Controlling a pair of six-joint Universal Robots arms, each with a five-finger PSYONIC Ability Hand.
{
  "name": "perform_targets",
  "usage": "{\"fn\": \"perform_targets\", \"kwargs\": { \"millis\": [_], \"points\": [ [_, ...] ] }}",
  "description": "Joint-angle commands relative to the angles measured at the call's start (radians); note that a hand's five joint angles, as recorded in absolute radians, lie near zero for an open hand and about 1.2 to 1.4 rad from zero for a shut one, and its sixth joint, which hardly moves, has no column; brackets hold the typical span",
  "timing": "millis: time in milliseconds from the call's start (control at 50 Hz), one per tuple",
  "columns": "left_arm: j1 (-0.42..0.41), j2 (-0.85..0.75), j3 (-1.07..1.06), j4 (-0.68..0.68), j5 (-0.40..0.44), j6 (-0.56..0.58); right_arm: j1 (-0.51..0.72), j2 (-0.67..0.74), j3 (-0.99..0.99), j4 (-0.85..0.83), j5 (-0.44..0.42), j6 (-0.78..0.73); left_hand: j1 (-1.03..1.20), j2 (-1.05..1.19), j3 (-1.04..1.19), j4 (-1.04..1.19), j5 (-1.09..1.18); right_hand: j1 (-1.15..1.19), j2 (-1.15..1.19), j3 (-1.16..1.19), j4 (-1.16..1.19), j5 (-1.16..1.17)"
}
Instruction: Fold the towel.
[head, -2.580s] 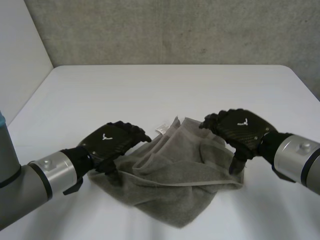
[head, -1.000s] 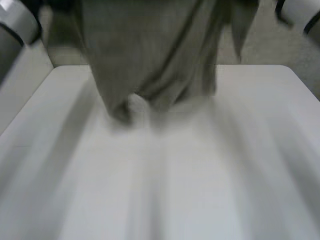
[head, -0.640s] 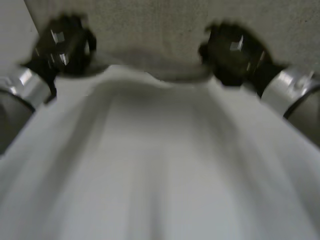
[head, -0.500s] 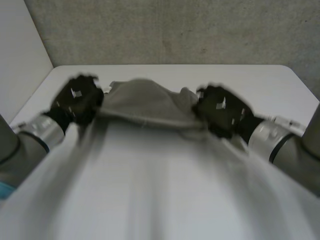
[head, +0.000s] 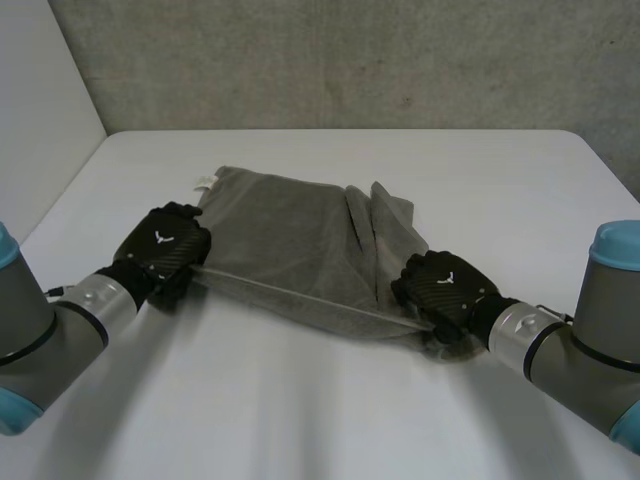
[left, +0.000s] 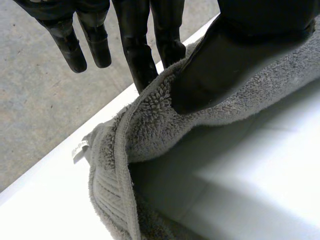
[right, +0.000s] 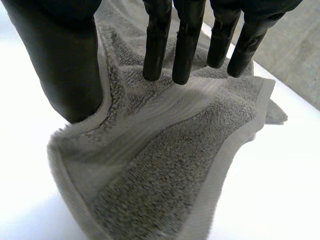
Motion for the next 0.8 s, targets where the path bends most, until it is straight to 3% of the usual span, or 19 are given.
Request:
{"fn": "perform_targets", "kwargs": {
  "millis": [20,120,240,300,320,340,380,480,500,560,600,800],
  "points": [
    [0.017,-0.001,-0.002,0.0,-0.001,-0.003,0.0,-0.005,0.002,0.052,-0.002,0.134,0.11,0.078,-0.057,-0.066,0.064,-0.063,-0.065,-0.052,-0.076,-0.036],
    [0.03,-0.001,-0.002,-0.001,-0.007,-0.003,0.004,-0.003,-0.001,0.082,-0.006,0.264,0.11,0.078,-0.057,-0.066,0.064,-0.049,-0.05,-0.052,-0.076,-0.021],
    [0.053,0.004,0.001,-0.008,-0.006,-0.004,0.017,0.006,-0.003,0.073,0.002,0.315,0.11,0.078,-0.057,-0.066,0.064,-0.025,-0.026,-0.052,-0.076,0.003],
    [0.069,0.015,0.001,-0.015,-0.004,-0.004,0.024,0.015,-0.003,0.052,0.044,0.311,0.11,0.078,-0.057,-0.066,0.064,0.169,0.167,-0.052,-0.076,0.196],
    [0.079,0.018,0.001,-0.018,-0.002,-0.006,0.026,0.018,-0.003,0.034,0.073,0.309,0.11,0.078,-0.057,-0.066,0.064,0.413,0.412,-0.052,-0.076,0.441],
    [0.079,0.018,0.001,-0.018,-0.002,-0.006,0.026,0.018,-0.003,0.033,0.074,0.309,0.11,0.078,-0.057,-0.066,0.064,0.415,0.414,-0.052,-0.076,0.443],
    [0.082,0.016,-0.002,-0.023,-0.002,-0.006,0.023,0.018,-0.013,0.009,0.104,0.309,0.11,0.078,-0.057,-0.066,0.064,0.765,0.764,-0.052,-0.076,0.793],
    [0.079,0.003,-0.005,-0.021,-0.001,-0.006,0.003,-0.014,-0.017,0.01,0.107,0.309,0.11,0.078,-0.057,-0.066,0.064,0.766,0.765,-0.052,-0.076,0.794],
    [0.074,-0.004,-0.005,-0.021,-0.001,-0.006,-0.011,-0.043,-0.012,0.01,0.106,0.311,-0.113,-0.146,-0.057,-0.066,-0.159,0.766,0.765,-0.052,-0.076,0.794],
    [0.068,-0.016,-0.005,-0.02,-0.002,-0.006,-0.028,-0.074,-0.004,0.01,0.1,0.312,-0.292,-0.324,-0.057,-0.066,-0.337,0.766,0.765,-0.052,-0.076,0.794],
    [0.059,-0.036,0.003,-0.017,-0.007,-0.006,-0.06,-0.115,0.009,0.01,0.078,0.311,-0.56,-0.593,-0.057,-0.066,-0.606,0.766,0.765,-0.052,-0.076,0.794],
    [0.025,-0.04,0.021,0.002,-0.013,-0.007,-0.132,-0.161,0.04,0.015,0.022,0.309,-0.623,-0.656,-0.057,-0.066,-0.669,0.766,0.765,-0.052,-0.076,0.794]
  ]
}}
